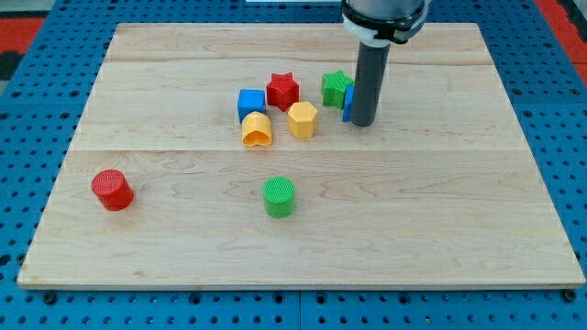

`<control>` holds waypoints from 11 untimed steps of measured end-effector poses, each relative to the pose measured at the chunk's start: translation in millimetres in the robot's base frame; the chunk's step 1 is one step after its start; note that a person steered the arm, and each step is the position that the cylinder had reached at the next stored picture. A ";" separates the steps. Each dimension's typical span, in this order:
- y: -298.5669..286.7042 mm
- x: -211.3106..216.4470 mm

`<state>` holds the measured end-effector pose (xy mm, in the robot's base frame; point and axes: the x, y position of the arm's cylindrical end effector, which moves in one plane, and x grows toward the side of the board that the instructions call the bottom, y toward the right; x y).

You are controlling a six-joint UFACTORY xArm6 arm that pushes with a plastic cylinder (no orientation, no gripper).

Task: Place the green circle to the bottom of the blue triangle

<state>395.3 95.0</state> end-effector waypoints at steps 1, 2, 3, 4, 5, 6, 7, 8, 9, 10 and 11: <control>23.2 49.8; 16.5 143.6; -35.4 189.0; -112.2 177.0; -141.3 150.3; -130.5 144.6; -111.5 110.3; -69.1 83.2; -13.5 78.9; 11.7 61.1; 8.6 72.8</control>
